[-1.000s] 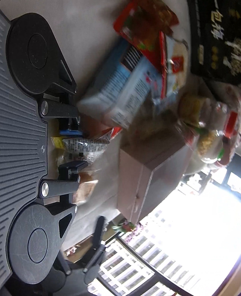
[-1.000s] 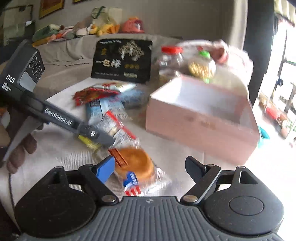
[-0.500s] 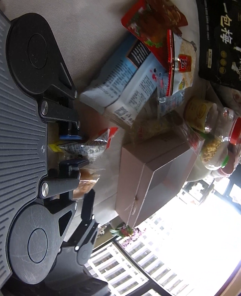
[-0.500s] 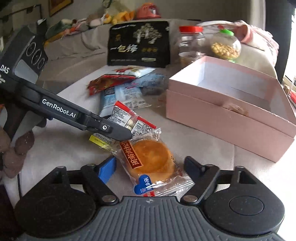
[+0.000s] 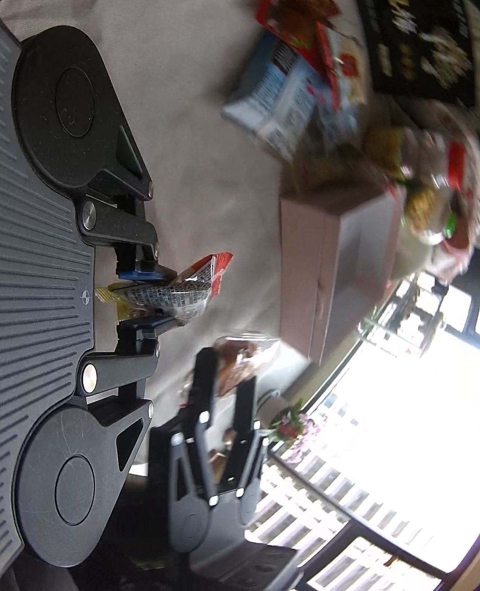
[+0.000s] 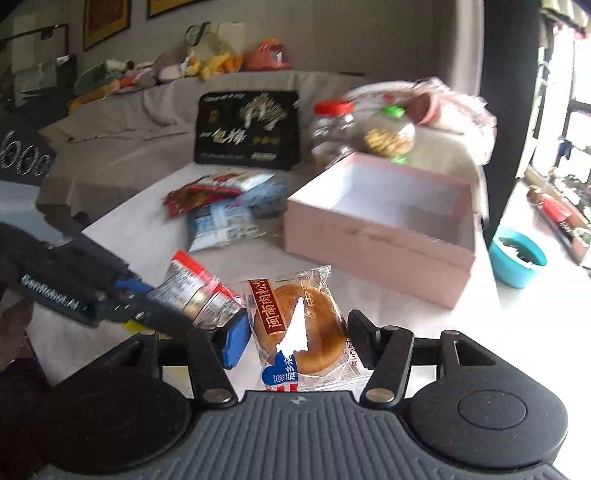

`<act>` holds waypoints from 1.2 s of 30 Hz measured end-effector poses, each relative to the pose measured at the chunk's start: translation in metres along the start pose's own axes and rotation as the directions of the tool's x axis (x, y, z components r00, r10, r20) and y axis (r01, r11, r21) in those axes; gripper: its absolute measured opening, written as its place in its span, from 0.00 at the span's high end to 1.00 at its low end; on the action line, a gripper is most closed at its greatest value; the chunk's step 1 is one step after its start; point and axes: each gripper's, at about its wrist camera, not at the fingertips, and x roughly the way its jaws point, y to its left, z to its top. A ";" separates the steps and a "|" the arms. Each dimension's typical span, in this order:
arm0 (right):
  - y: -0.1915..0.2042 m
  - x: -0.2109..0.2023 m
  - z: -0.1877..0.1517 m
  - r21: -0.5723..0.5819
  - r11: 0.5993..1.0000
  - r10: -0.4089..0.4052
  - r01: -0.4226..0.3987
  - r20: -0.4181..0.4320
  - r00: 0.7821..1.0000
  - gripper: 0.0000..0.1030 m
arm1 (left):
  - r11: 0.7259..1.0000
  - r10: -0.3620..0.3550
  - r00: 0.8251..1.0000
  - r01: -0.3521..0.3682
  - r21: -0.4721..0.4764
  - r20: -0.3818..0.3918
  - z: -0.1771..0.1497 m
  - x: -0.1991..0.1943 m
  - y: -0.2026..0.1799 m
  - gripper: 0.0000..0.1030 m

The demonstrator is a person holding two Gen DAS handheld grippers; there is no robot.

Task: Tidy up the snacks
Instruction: 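Open the left gripper over the pink box while right releases the bun into it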

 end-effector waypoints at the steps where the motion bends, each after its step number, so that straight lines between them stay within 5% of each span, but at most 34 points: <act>1: -0.004 -0.005 0.001 0.005 1.000 -0.011 0.011 0.013 1.000 0.44 | 1.000 -0.004 1.000 0.004 0.017 0.003 0.002 -0.001 -0.006 0.77; 9: -0.040 -0.019 0.034 0.068 0.995 -0.080 0.074 0.093 0.992 0.44 | 0.997 -0.022 0.999 0.020 0.076 0.034 0.042 0.005 -0.020 0.77; 14: -0.084 0.013 0.090 0.140 0.983 -0.131 0.116 0.100 0.986 0.44 | 0.998 -0.052 0.993 0.047 0.046 0.108 0.120 0.029 0.005 0.77; 20: -0.128 0.083 0.134 0.214 0.964 -0.164 0.158 0.007 0.986 0.53 | 0.997 -0.038 0.996 0.044 -0.065 0.079 0.211 0.116 0.062 0.77; 23: -0.129 0.082 0.128 0.210 0.966 -0.159 0.153 0.016 0.987 0.50 | 0.997 -0.005 0.999 0.007 -0.076 0.035 0.230 0.148 0.075 0.76; 25: -0.118 0.075 0.118 0.180 0.967 -0.184 0.178 0.017 0.983 0.33 | 0.997 0.059 0.998 -0.057 -0.043 0.032 0.236 0.160 0.077 0.76; 28: -0.093 0.066 0.097 0.103 0.975 -0.199 0.196 0.014 0.980 0.31 | 0.993 0.095 0.994 -0.091 -0.069 0.047 0.239 0.162 0.083 0.76; 36: -0.036 0.085 0.040 0.122 0.991 -0.041 0.059 -0.145 0.989 0.26 | 0.994 0.107 0.957 -0.099 -0.046 0.268 0.195 0.071 0.063 0.76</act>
